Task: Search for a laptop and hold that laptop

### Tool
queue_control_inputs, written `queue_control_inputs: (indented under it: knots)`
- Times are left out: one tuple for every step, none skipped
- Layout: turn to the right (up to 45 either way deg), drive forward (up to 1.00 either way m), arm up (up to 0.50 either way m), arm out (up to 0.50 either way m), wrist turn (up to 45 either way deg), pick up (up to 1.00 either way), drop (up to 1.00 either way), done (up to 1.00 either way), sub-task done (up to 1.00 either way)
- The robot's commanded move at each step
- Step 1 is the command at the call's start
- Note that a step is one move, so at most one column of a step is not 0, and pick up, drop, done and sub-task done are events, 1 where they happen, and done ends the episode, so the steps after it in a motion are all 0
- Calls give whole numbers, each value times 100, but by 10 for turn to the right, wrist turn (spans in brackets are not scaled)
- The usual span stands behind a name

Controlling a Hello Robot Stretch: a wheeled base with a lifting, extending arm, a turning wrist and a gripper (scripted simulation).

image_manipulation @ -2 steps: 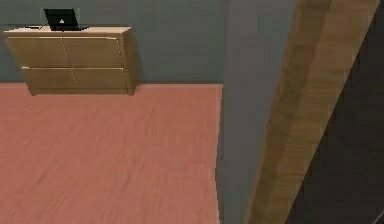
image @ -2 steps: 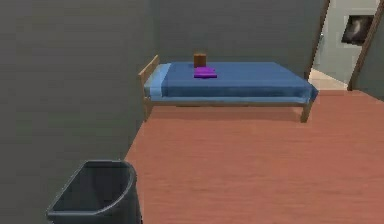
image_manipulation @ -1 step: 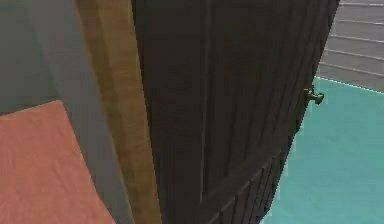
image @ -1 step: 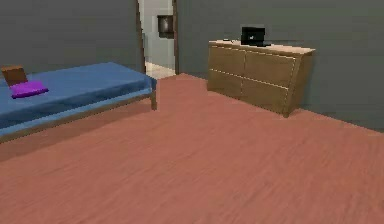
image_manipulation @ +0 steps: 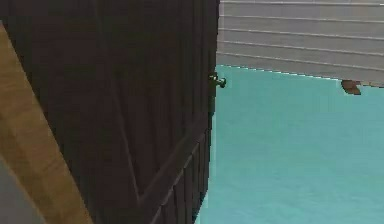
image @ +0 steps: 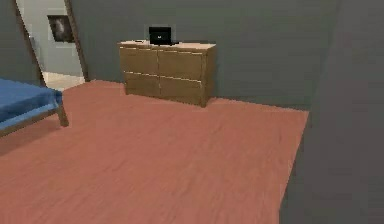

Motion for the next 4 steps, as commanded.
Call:
queue_control_inputs:
  knots:
    - [0, 100, 0, 0, 0, 0, 0, 0, 0]
    - [30, 0, 0, 0, 0, 0, 0, 0, 0]
    - [0, 100, 0, 0, 0, 0, 0, 0, 0]
    - [0, 55, 0, 0, 0, 0, 0, 0, 0]
